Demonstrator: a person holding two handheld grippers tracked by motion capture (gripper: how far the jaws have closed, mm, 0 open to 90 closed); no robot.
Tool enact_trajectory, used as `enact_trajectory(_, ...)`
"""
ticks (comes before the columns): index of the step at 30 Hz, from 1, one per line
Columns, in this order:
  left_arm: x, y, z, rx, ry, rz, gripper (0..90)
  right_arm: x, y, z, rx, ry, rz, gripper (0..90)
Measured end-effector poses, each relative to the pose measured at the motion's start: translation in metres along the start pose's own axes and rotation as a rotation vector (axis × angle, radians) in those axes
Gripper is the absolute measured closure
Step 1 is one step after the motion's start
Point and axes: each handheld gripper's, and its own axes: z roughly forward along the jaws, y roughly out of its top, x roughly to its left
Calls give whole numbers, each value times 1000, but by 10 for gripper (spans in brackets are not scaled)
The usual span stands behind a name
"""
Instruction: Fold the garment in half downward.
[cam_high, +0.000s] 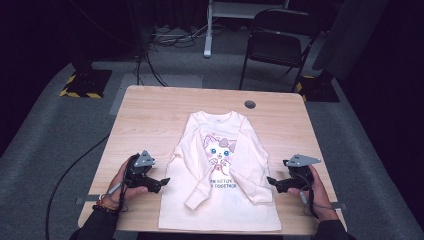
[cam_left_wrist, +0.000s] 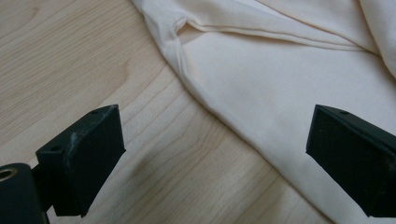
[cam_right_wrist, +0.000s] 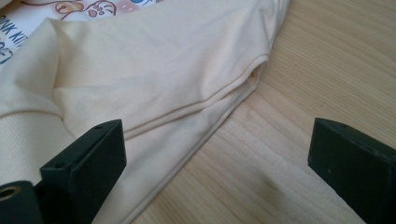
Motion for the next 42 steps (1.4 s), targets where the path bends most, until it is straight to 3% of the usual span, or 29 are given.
enact_trajectory(17, 3, 18, 27, 38, -28, 8, 44, -2, 17, 25, 26, 10, -2, 55)
enact_trajectory(30, 2, 30, 43, 57, -48, -5, 40, -3, 36, 50, 93, 12, 18, 61)
enact_trajectory(34, 7, 36, 48, 60, -47, -17, 38, -10, 40, 61, 96, 15, 77, 68)
enact_trajectory(36, 11, 39, 51, 53, -56, -32, 38, -12, 44, 66, 106, -11, 73, 65)
enact_trajectory(42, 20, 54, 63, 75, -64, -39, 36, -20, 56, 78, 105, -3, 82, 66)
